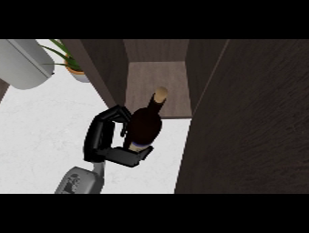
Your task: Pick up the wine, place it into the cabinet and close the cabinet
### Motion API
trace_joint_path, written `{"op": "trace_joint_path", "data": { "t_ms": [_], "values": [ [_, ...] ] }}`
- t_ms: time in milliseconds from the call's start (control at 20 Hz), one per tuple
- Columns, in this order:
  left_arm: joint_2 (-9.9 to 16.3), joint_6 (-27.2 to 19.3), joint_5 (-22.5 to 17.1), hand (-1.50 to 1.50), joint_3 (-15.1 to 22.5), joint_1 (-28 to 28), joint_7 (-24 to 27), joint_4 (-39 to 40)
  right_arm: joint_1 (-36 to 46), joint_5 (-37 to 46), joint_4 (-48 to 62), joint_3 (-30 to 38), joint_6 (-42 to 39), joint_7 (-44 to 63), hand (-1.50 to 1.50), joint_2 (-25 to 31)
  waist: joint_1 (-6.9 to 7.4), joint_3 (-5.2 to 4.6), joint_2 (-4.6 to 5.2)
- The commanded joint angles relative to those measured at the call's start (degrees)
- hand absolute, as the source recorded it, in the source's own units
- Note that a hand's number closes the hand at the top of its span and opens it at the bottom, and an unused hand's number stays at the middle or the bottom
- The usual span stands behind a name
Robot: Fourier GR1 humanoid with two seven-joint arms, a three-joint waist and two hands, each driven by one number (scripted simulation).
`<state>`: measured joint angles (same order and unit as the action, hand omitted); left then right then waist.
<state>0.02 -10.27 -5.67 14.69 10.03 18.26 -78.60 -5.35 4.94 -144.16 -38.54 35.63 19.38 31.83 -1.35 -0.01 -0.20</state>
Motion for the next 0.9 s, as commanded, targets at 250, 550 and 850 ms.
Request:
{"op": "trace_joint_path", "data": {
  "t_ms": [250, 550, 850],
  "values": [
    [0.0, -3.1, -0.7, 1.5, -0.2, 10.1, -0.2, 9.5, -6.8, -1.0, -14.3, -0.2, -0.7, 2.2, -1.5, 3.0, -0.57, -0.02, -0.01],
    [0.0, -2.1, -3.7, 1.5, -2.6, 17.5, 2.6, 21.3, -5.9, -0.4, -12.0, -1.2, -0.9, -0.4, -1.5, 1.6, -0.73, -0.07, 0.25],
    [0.0, -3.4, -7.6, 1.5, -2.0, 25.2, 4.3, 28.2, -6.8, -5.6, -10.9, 3.5, -2.7, -1.8, -1.5, 2.8, -0.52, 0.0, 0.35]
  ]
}}
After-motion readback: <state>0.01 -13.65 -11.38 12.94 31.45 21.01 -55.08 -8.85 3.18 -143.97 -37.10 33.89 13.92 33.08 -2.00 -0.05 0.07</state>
